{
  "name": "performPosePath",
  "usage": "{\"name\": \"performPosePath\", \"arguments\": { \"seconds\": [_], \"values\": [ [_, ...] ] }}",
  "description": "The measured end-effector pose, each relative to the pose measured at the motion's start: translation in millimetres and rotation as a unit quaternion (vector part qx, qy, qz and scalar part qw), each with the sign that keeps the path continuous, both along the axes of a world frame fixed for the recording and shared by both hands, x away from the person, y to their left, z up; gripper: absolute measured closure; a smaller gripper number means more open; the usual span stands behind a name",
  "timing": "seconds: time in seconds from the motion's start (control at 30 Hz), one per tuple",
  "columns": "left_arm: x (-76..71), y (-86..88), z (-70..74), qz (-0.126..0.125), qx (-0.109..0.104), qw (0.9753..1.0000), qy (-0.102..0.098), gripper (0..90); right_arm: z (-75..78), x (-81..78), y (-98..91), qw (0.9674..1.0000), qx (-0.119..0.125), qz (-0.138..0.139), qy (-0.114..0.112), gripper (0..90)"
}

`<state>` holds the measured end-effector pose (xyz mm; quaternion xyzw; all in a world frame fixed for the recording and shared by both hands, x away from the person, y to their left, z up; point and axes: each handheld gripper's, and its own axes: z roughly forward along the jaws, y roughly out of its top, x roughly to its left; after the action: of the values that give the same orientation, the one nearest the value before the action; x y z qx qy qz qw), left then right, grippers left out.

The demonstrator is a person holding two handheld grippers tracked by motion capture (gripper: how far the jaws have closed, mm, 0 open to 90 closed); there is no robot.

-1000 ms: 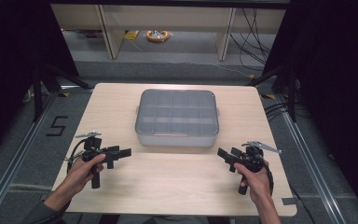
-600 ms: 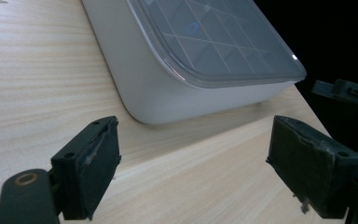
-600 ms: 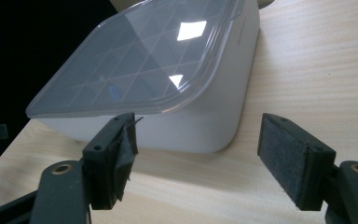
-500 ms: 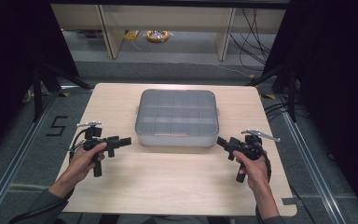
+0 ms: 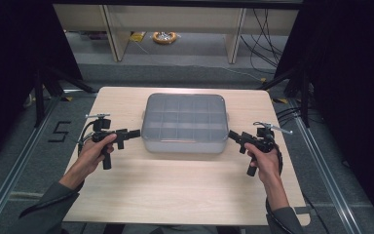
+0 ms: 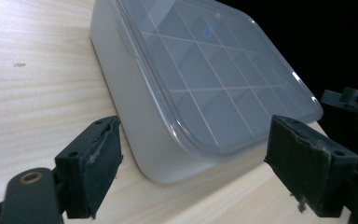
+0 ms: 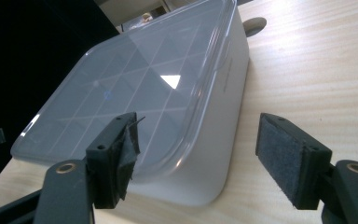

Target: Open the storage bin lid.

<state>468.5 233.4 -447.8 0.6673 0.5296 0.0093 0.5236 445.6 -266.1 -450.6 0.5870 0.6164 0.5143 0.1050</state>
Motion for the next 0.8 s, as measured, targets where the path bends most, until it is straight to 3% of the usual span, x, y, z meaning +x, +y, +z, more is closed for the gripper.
{"name": "performPosePath", "arguments": {
  "seconds": [0.1,0.17,0.2,0.3,0.4,0.43,0.47,0.5,0.63,0.67,0.7,0.8],
  "values": [
    [7.8,-0.3,1.1,0.011,-0.008,0.9999,0.004,17.5,2.4,4.1,1.3,0.9998,0.015,-0.008,0.013,31.3],
    [15.3,-0.6,1.8,0.012,-0.001,0.9999,0.003,18.4,1.8,11.5,-1.3,1.0,0.003,-0.005,0.0,31.7],
    [21.6,-2.3,2.0,0.018,-0.004,0.9998,0.008,18.4,5.0,13.7,0.7,0.9995,0.02,-0.013,0.02,32.4],
    [28.2,-3.9,1.2,0.018,-0.005,0.9998,0.008,18.4,5.4,21.0,0.9,0.9994,0.026,-0.017,0.017,33.5],
    [41.9,-9.4,-0.1,0.033,-0.001,0.9994,0.014,17.4,2.8,30.1,-0.8,0.9998,0.013,-0.016,0.003,34.8],
    [41.9,-9.4,-0.1,0.033,-0.001,0.9994,0.014,17.2,3.4,31.2,1.0,0.9993,0.027,-0.021,0.016,35.1],
    [49.4,-11.8,-0.9,0.032,-0.001,0.9993,0.018,17.1,1.0,35.9,-1.1,0.9998,0.012,-0.014,0.002,35.6],
    [53.0,-13.4,-0.9,0.033,0.002,0.9992,0.022,17.0,3.7,36.4,2.9,0.9989,0.032,-0.024,0.025,36.2],
    [63.6,-17.9,-2.3,0.026,-0.011,0.9993,0.023,15.9,1.8,47.9,4.8,0.9987,0.037,-0.027,0.023,36.9],
    [69.3,-20.7,-2.0,0.028,-0.012,0.9992,0.024,16.3,-0.1,56.8,6.2,0.9984,0.038,-0.029,0.029,37.5],
    [71.7,-22.0,-2.0,0.029,-0.005,0.9993,0.022,16.5,0.6,58.5,7.6,0.9977,0.042,-0.033,0.042,37.6],
    [77.7,-25.6,-2.2,0.026,-0.003,0.9993,0.028,17.4,-3.7,66.4,9.9,0.9971,0.045,-0.032,0.052,38.8]
  ]
}}
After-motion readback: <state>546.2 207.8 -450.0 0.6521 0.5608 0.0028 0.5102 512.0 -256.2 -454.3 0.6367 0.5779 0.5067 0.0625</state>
